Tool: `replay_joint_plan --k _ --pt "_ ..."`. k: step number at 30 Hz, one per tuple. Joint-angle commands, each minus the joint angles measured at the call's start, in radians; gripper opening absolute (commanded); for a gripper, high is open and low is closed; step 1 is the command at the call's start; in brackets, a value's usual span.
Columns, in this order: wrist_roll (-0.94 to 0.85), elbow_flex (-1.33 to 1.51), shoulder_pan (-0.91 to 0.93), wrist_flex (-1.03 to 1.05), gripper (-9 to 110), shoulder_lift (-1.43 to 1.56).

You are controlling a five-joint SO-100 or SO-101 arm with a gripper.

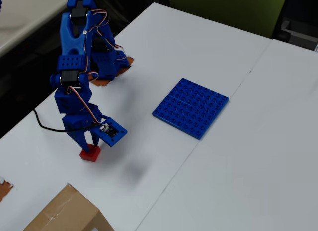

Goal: Pick up the 2x2 red block and go up the 8x8 blue block.

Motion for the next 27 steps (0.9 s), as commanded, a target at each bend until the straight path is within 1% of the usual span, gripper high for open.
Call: replay_joint_plan --k 1,2,3,15,19,24,27 --pt "-0.009 0.006 -0.008 -0.017 26 0.005" --pt "-0.009 0.003 -0.008 -0.018 29 0.005" --pt "-0.012 -0.002 -0.008 -0.018 29 0.006" --pt "-0.052 -0.037 -0.017 0.0 29 0.057" --pt "-0.052 -0.075 -0.023 0.051 27 0.091" --pt "-0.041 -0.186 -0.037 0.175 27 0.12" --pt "-0.06 -0.204 -0.034 0.164 27 0.114"
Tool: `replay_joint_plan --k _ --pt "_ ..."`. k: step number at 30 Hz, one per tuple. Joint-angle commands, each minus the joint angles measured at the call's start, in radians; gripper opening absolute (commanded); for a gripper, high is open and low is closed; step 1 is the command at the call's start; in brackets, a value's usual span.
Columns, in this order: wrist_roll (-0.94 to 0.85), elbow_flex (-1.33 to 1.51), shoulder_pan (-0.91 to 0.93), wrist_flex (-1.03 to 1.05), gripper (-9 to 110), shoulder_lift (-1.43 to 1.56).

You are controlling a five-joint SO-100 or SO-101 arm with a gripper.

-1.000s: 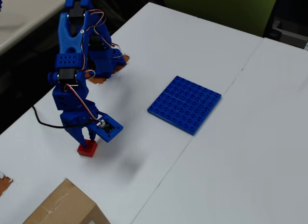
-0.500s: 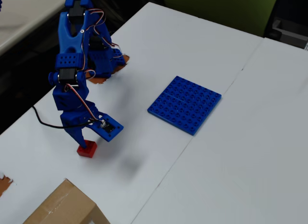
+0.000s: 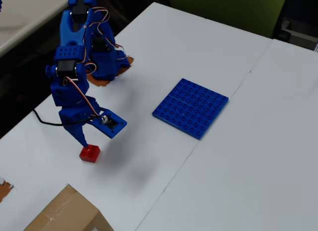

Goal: Pick up the 2x2 red block and go up the 8x8 blue block.

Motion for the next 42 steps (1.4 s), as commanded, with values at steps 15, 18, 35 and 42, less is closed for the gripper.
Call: replay_joint_plan --k 15,18,35,42 --pt "-0.144 -0.035 0.043 -0.184 28 -0.08" --pt "-0.16 -0.025 0.041 -0.176 29 -0.084" --pt "-0.202 0.005 0.049 -0.225 25 -0.163" --pt "-0.19 0.008 0.04 -0.23 19 -0.176"
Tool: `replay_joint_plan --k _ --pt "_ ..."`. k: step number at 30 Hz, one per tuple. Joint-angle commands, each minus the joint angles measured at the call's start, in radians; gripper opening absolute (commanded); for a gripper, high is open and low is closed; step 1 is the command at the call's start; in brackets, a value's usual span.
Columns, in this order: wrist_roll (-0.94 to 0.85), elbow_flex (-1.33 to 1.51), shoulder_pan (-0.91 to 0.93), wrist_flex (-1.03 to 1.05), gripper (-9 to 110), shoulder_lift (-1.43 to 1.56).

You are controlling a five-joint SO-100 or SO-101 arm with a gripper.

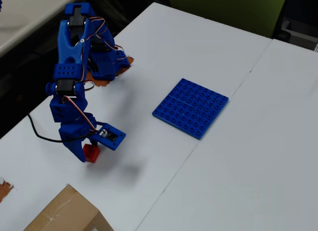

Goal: Pick up the 2x2 red block and go up the 8x8 blue block.

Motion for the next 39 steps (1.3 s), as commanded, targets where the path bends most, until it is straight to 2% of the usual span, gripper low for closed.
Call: replay_joint_plan --k 1,4,15,22,30,39 --pt "0.005 0.0 -0.012 -0.015 17 0.005" --pt "0.012 0.002 -0.015 -0.015 11 0.003" --pt "-0.035 0.025 -0.049 -0.021 8 0.055" --pt "-0.002 -0.067 -0.216 0.261 7 0.265" --pt "0.006 -0.411 -0.426 0.661 7 0.314" --pt "0.005 -0.67 -0.653 0.848 8 0.276"
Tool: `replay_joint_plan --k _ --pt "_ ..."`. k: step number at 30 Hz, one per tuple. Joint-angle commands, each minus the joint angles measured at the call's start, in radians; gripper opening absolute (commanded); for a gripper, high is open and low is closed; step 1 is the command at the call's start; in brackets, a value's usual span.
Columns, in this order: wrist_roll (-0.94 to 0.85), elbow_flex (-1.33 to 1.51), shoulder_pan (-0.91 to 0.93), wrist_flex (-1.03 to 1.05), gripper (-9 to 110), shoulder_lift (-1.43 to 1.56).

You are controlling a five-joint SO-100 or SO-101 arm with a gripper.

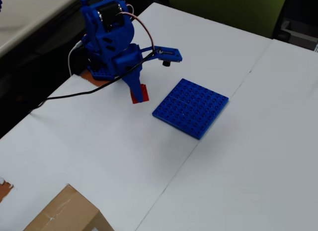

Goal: Pick up the 2x2 red block and go up the 8x8 blue block.

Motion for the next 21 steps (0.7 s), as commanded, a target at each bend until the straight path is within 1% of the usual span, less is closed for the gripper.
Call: replay_joint_plan --k 1,3,7,13,16,21 --pt "-0.008 -0.14 -0.086 0.057 8 0.006" --pt "-0.011 -0.19 -0.132 0.084 8 -0.014" --pt "-0.037 -0.204 -0.221 0.083 8 -0.029" --pt "-0.034 -0.301 -0.348 0.075 8 -0.147" --pt "-0.051 -0.298 -0.376 0.043 8 -0.176" --pt "-0.163 -0.285 -0.387 0.048 9 -0.207"
